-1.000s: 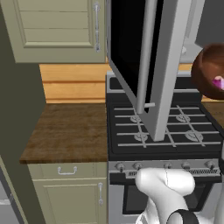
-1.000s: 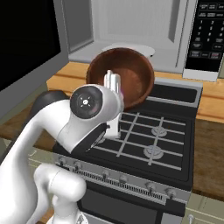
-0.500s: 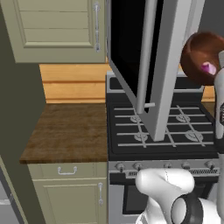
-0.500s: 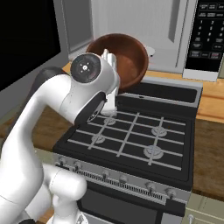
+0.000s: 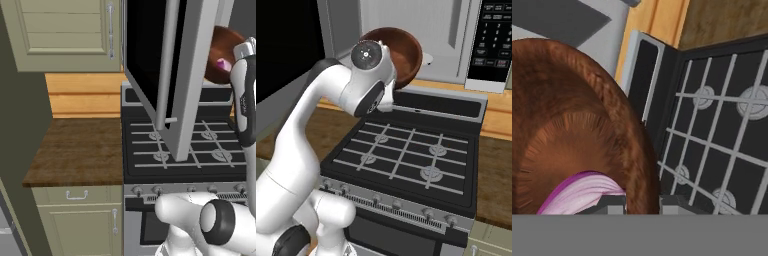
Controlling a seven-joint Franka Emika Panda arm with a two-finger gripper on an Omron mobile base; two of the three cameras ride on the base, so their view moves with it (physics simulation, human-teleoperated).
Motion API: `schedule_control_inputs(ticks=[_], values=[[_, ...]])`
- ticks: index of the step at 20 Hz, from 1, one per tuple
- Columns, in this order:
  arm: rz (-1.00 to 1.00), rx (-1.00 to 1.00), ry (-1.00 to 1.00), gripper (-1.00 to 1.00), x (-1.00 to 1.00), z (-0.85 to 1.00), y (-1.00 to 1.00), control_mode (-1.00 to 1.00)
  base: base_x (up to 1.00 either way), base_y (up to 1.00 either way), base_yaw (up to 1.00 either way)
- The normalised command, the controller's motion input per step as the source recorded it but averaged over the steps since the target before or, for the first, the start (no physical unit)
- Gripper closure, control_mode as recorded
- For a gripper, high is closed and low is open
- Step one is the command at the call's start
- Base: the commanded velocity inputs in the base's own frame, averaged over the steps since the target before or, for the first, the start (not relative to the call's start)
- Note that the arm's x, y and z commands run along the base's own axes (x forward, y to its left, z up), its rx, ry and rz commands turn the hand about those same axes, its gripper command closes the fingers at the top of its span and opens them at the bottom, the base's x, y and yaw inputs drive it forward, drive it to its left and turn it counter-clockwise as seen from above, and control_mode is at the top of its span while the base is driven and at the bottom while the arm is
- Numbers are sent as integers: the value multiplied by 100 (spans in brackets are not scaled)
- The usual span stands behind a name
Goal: Pick the onion from the sink and place it in the bowl. Then pick the bowl and place it in the microwave. Then close the microwave door and press the start button.
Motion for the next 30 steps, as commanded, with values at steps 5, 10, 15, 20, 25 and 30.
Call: schedule_control_inputs(ticks=[5, 10, 15, 20, 25, 30], values=[[9, 0, 0, 100, 48, 26, 0, -100, 0, 0, 0], [6, 0, 1, 100, 51, 17, 0, -100, 0, 0, 0], [1, 0, 3, 100, 52, 5, 0, -100, 0, 0, 0], [0, 0, 2, 100, 52, 0, 0, -100, 0, 0, 0], [0, 0, 4, 100, 56, 0, -2, -100, 0, 0, 0], [0, 0, 4, 100, 56, 0, -7, -100, 0, 0, 0]])
